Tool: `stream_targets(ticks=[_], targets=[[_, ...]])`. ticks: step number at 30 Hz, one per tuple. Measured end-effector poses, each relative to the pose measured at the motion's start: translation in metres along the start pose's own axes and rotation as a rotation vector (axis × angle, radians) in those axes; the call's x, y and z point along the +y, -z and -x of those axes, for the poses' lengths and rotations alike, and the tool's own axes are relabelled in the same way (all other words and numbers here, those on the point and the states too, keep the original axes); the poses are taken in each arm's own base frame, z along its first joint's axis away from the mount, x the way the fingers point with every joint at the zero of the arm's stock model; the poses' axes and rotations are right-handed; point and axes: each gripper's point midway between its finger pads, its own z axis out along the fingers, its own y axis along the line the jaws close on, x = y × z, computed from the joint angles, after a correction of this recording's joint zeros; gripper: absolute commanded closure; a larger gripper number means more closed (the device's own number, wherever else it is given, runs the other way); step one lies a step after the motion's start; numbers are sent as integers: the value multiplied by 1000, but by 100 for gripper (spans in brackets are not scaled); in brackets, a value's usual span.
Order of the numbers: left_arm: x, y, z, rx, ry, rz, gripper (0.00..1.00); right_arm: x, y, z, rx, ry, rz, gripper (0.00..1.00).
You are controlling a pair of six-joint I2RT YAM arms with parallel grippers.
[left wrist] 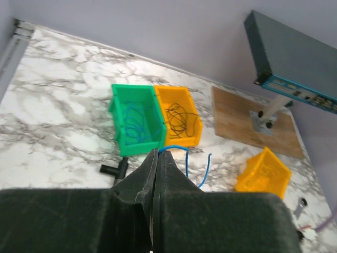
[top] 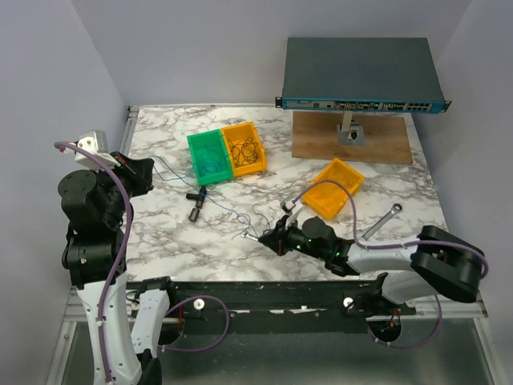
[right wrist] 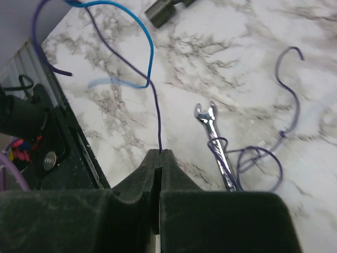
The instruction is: Untangle the cables
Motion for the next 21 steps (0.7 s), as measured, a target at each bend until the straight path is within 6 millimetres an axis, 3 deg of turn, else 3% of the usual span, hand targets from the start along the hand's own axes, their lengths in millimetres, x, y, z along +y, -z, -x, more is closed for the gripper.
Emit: stream_targets(ticks=[2, 7, 11, 16, 21], targets=[[11, 0, 2, -15, -4, 59, 100, -15, 17, 5, -31, -58, -84, 99], [37, -2, 1, -40, 9, 193, 100, -76, 62, 24, -148, -251, -351, 99], [49, -3, -1, -43, 22, 249, 100, -112, 91, 24, -211, -347, -492, 99], [55, -11, -10, -29, 31, 253, 100, -116, 94, 17, -170, -349, -527, 99], [69, -19, -21, -8, 31, 293, 100, -122, 78, 14, -59, -319, -582, 99]])
